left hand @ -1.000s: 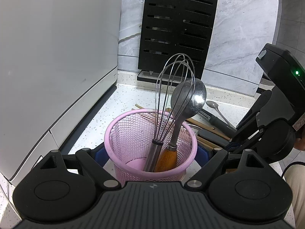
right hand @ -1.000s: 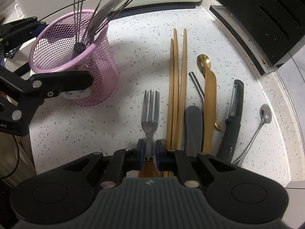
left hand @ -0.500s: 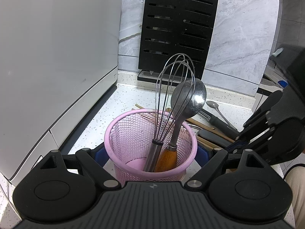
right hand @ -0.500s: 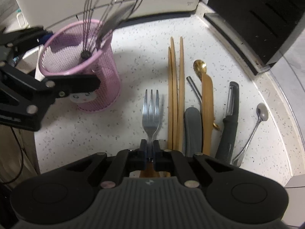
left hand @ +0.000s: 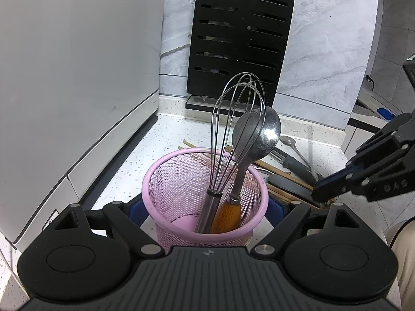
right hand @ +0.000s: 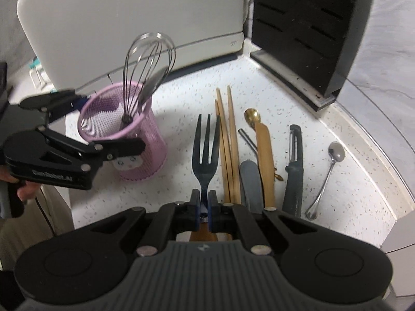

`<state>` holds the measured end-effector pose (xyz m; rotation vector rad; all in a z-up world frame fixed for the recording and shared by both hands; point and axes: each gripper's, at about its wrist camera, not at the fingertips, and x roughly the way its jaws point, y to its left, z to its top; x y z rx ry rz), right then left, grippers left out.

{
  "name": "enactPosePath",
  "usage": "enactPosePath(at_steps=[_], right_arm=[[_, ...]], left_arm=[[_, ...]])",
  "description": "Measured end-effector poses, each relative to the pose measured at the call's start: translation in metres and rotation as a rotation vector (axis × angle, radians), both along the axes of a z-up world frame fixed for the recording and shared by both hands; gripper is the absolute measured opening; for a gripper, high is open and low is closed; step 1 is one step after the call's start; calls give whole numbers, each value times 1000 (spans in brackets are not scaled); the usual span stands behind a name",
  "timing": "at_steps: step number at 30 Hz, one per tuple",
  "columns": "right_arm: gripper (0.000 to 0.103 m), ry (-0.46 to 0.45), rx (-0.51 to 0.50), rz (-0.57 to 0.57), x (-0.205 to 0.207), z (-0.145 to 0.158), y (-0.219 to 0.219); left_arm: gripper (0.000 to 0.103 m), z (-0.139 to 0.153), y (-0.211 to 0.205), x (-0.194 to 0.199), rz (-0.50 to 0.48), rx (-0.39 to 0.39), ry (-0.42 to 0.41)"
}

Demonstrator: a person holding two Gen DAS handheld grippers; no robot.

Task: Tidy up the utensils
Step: 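Close the right gripper on the wooden-handled fork, then lift the fork with the right gripper over the pink cup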

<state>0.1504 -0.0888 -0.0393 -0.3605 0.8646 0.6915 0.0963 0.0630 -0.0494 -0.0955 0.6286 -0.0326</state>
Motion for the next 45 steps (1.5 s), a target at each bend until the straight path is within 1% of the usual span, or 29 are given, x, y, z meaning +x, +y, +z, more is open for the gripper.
enactPosePath(at_steps=[12, 16, 22, 28, 37, 41, 45], right_arm=[[1, -52, 145, -35, -11, 22, -22], [1, -84, 198, -32, -16, 33, -28], [1, -116, 264, 2, -21, 50, -31], [1, -160, 298, 46, -33, 67, -29], [1, -192, 347, 126, -47, 86, -16], [1, -191, 351, 162, -49, 87, 0], [1, -190, 332, 204, -50, 84, 19]], left_arm=[[101, 2, -6, -10, -4, 4, 24], [101, 4, -8, -11, 3, 4, 33], [101, 5, -12, -12, 14, 3, 41], [101, 5, -14, -11, 19, 2, 46], [101, 4, -17, -7, 1, 3, 46], [101, 4, -18, -6, 1, 4, 46], [101, 4, -19, -6, 1, 4, 46]])
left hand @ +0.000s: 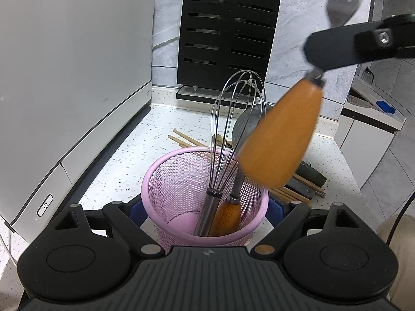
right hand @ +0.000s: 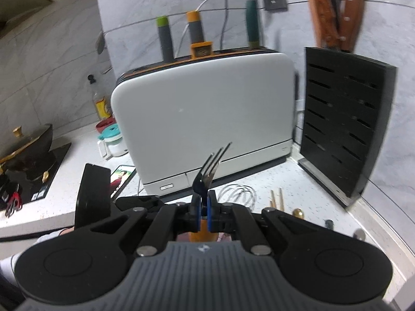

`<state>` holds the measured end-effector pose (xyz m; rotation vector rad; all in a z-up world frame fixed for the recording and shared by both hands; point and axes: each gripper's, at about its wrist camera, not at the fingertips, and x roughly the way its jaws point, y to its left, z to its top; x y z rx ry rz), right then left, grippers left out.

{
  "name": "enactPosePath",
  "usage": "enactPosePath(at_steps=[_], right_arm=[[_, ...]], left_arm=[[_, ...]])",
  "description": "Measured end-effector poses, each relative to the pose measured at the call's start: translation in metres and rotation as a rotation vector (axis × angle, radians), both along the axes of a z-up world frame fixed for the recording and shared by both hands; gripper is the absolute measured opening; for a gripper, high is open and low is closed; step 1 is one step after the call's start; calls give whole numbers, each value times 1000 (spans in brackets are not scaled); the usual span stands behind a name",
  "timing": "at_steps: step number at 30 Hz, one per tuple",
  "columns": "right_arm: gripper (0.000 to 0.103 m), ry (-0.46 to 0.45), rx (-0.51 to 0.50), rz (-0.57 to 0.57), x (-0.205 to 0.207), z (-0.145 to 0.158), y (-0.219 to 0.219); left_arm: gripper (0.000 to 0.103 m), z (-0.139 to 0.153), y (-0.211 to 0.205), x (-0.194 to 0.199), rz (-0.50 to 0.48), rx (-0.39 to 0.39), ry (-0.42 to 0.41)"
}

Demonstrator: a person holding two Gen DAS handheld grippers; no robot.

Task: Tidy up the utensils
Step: 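Lift the fork with the right gripper over the pink cup, then lower the fork handle-first into the pink cup and open the right gripper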

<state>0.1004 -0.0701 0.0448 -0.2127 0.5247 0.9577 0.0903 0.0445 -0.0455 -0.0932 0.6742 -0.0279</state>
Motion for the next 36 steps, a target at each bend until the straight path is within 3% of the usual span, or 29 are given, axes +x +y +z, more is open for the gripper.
enactPosePath(at_steps=[19, 26, 36], right_arm=[[0, 51, -232, 55, 17, -53, 52], [0, 90, -280, 23, 30, -71, 59], [0, 134, -262, 5, 43, -81, 66]], left_arm=[[101, 0, -5, 1, -1, 1, -7], [101, 0, -6, 1, -6, 0, -9], [101, 0, -8, 1, -12, 3, -13]])
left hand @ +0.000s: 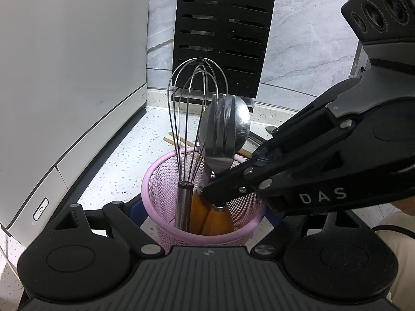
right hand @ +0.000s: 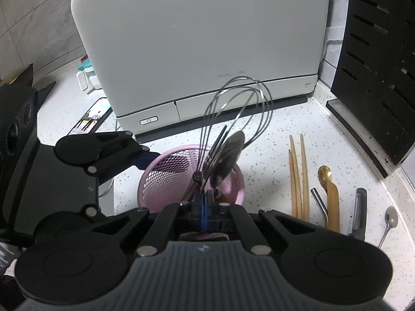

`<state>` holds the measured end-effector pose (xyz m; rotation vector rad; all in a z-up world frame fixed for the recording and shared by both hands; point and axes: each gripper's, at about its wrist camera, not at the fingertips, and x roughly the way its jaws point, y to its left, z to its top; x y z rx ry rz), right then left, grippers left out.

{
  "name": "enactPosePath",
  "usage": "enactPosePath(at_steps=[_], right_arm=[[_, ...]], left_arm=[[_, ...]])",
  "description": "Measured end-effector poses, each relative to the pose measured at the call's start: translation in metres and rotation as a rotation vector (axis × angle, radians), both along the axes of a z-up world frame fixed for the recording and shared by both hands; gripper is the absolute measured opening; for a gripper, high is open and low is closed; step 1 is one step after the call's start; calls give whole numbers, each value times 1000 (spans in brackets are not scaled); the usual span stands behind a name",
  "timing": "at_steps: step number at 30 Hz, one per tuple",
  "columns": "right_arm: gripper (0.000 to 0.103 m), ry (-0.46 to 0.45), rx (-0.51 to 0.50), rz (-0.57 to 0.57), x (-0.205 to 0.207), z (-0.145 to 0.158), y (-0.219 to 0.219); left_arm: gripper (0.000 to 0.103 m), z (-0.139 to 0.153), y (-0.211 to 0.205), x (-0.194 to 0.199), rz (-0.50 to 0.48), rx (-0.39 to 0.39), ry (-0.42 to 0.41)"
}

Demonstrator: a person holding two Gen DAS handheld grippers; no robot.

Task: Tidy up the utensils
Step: 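Lower the fork handle-first into the pink cup and open the right gripper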

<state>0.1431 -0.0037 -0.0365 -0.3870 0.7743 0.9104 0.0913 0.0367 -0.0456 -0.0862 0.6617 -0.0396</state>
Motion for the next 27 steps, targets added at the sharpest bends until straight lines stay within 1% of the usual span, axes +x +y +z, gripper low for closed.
enactPosePath(at_steps=[7, 8, 13, 16, 18, 19, 24, 27], right_arm=[[0, 6, 6, 0, -3, 2, -3], [2, 2, 6, -4, -3, 4, -3], [3, -5, 21, -21, -3, 9, -9], [8, -2, 38, -33, -3, 13, -13], [14, -11, 50, -39, -4, 16, -16], [15, -16, 57, -41, -5, 18, -18], [23, -81, 55, -85, -10, 25, -25], [28, -83, 61, -112, -8, 26, -33]], left_arm=[[101, 0, 0, 1, 0, -2, -1], [101, 0, 0, 1, 0, -2, -1], [101, 0, 0, 1, -1, -2, -1], [101, 0, 0, 1, -1, -2, 0], [101, 0, 1, 1, 0, -3, 0], [101, 0, 1, 1, 0, -3, 1], [101, 1, 1, 1, -1, -3, 0], [101, 1, 1, 1, -1, -4, 0]])
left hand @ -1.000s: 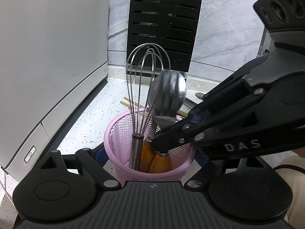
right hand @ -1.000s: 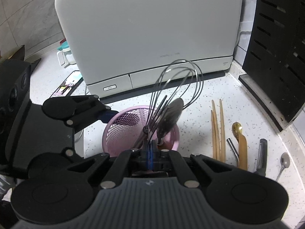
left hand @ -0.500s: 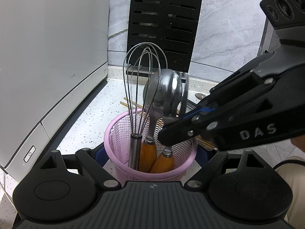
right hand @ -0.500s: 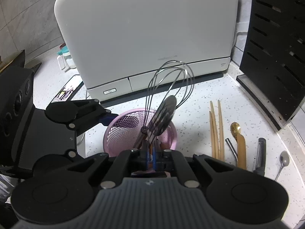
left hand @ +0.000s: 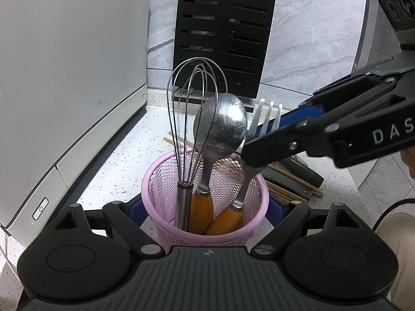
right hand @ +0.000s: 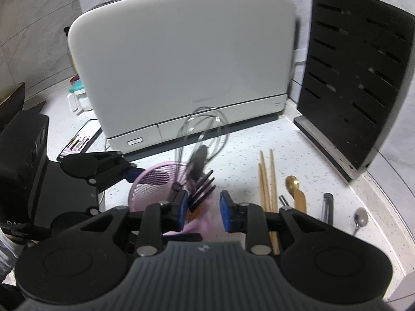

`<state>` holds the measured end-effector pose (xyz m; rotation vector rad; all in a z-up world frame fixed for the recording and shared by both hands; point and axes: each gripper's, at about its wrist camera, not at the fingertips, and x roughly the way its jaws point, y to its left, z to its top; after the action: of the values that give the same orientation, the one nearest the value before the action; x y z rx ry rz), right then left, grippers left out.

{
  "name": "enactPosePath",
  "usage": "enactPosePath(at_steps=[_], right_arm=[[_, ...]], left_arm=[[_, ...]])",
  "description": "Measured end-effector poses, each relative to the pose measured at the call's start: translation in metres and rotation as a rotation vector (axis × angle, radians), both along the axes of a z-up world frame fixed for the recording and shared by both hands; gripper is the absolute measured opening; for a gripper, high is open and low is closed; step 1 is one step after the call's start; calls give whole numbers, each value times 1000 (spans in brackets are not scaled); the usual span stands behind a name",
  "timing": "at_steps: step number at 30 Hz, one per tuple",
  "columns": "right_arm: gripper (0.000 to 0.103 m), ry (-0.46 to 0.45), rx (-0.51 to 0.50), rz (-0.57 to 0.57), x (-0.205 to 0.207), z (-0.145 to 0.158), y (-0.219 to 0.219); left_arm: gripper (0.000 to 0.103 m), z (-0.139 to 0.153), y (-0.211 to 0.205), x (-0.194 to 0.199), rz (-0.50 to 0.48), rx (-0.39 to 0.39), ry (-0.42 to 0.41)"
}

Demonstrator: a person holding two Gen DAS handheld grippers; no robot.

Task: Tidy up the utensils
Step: 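Lower the fork handle-first into the pink cup and open the right gripper, then move the right tool back to the grey tongs among the utensils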

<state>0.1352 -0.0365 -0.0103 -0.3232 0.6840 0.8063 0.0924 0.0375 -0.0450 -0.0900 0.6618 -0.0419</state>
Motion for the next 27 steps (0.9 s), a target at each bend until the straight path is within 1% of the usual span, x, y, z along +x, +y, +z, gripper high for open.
enactPosePath(at_steps=[4, 9, 14, 16, 17, 21, 25, 27], right_arm=[[29, 15, 19, -27, 2, 2, -10], [35, 48, 60, -48, -1, 7, -23], [36, 34, 71, -76, -6, 15, -35], [39, 20, 70, -92, -8, 18, -41], [42, 13, 68, -100, -9, 19, -44], [43, 4, 60, -152, -5, 20, -59], [51, 11, 40, -208, 3, 16, -72], [57, 11, 20, -225, 6, 11, -75]], left_arm=[[101, 0, 1, 0, -1, -4, 0], [102, 0, 0, 0, -1, -5, 1], [102, 0, 1, 0, -1, -4, 1], [102, 0, 1, 1, 0, -5, 2], [102, 0, 0, 0, 1, -5, 1], [102, -1, -1, 1, 5, -5, 0], [102, -1, -1, 1, 5, -5, 0], [102, -1, 0, 1, 4, -5, 0]])
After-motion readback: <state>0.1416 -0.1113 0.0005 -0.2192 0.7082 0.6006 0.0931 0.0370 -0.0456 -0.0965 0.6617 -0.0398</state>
